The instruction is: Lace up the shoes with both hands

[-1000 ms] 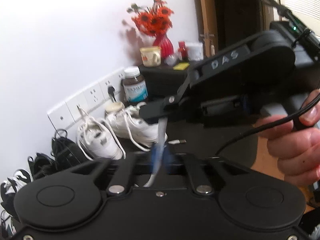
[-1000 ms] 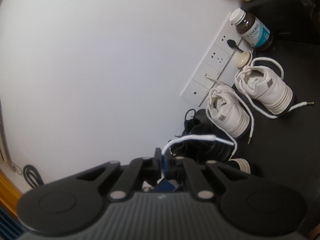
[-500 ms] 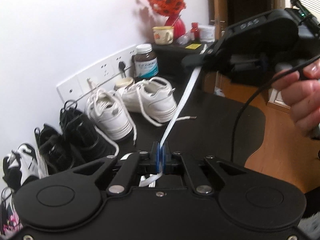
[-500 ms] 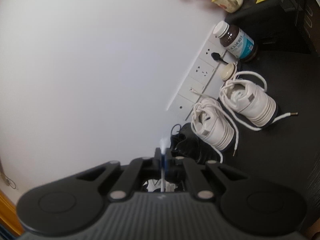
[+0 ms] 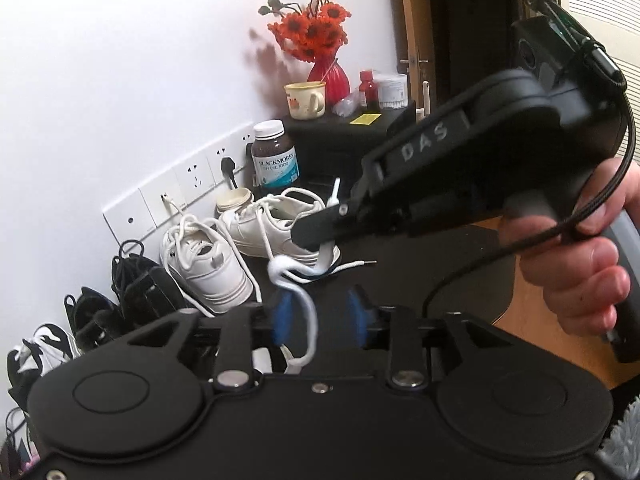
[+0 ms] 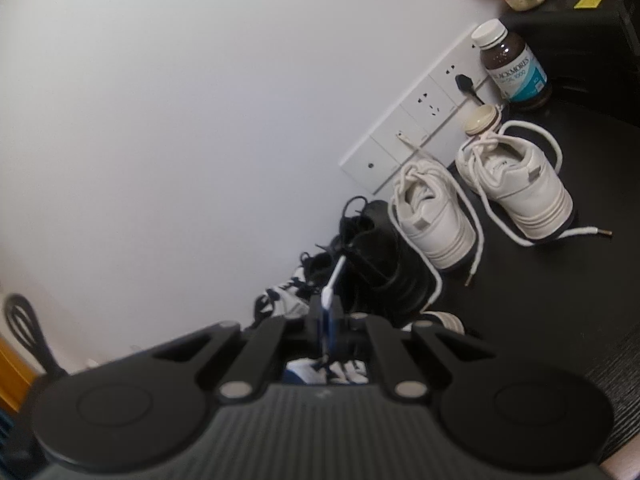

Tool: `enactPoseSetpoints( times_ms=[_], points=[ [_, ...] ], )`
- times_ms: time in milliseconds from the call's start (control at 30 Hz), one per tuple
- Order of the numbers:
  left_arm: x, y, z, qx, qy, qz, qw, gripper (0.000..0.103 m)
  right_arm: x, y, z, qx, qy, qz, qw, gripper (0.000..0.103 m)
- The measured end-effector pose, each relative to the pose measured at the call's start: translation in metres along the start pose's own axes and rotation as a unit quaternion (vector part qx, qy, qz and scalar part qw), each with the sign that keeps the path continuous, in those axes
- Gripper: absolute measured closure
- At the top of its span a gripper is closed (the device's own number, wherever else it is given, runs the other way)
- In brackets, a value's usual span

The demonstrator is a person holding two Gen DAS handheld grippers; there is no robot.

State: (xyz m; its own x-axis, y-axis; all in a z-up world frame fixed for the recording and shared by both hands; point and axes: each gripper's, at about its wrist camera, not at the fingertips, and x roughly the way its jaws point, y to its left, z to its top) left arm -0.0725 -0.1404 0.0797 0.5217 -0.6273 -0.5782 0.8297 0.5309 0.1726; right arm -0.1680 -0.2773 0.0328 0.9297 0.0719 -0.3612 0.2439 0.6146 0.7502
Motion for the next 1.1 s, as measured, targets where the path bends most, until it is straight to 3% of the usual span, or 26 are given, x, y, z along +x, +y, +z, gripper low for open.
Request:
enactPoseSetpoints(
  times_ms=[67, 200, 500, 600, 667, 767, 833, 900, 967, 1067, 1100],
  points=[
    [-0.001, 0.000, -0.001, 0.002, 0.003, 0.008, 1.0000, 0.053, -0.003, 0.000, 0.000, 0.001, -0.013, -0.013, 1.000, 0.100],
    [-0.003, 0.007, -0.002, -0.014, 0.005, 0.022, 0.9997, 0.053, -0.013, -0.003, 0.006, 0.008, -0.034, -0.015, 0.999, 0.100],
    [-0.005, -0.011, 0.006, 0.009, -0.013, -0.009, 0.9998, 0.056, -0.002, 0.015, -0.006, -0.019, 0.013, 0.008, 1.000, 0.100],
    [-0.001, -0.011, 0.004, -0.005, -0.005, -0.006, 1.0000, 0.069, 0.000, 0.018, -0.011, -0.020, 0.022, 0.016, 0.999, 0.100],
    [0.002, -0.005, 0.002, -0.035, 0.005, -0.007, 0.9993, 0.101, 0.000, 0.019, -0.013, -0.020, 0.027, 0.019, 0.999, 0.100],
    [0.004, -0.001, -0.005, -0.080, 0.011, -0.005, 0.9967, 0.101, 0.001, 0.019, -0.016, -0.022, 0.032, 0.015, 0.999, 0.097],
    [0.003, 0.002, -0.010, -0.111, 0.013, -0.011, 0.9937, 0.101, -0.001, 0.017, -0.016, -0.021, 0.024, 0.000, 0.999, 0.086],
    [0.003, 0.010, -0.016, -0.145, 0.017, -0.013, 0.9892, 0.101, -0.005, 0.012, -0.014, -0.008, 0.004, -0.007, 1.000, 0.049],
    [0.003, 0.021, -0.022, -0.183, 0.022, -0.008, 0.9828, 0.101, -0.010, 0.007, -0.012, 0.002, -0.014, -0.012, 1.000, 0.044],
    [0.001, 0.041, -0.033, -0.246, 0.027, 0.010, 0.9690, 0.101, -0.015, 0.002, -0.010, 0.000, -0.027, -0.019, 0.999, 0.021],
    [0.000, 0.047, -0.037, -0.266, 0.028, 0.015, 0.9636, 0.101, -0.016, 0.002, -0.010, -0.005, -0.028, -0.027, 0.999, 0.018]
  ],
)
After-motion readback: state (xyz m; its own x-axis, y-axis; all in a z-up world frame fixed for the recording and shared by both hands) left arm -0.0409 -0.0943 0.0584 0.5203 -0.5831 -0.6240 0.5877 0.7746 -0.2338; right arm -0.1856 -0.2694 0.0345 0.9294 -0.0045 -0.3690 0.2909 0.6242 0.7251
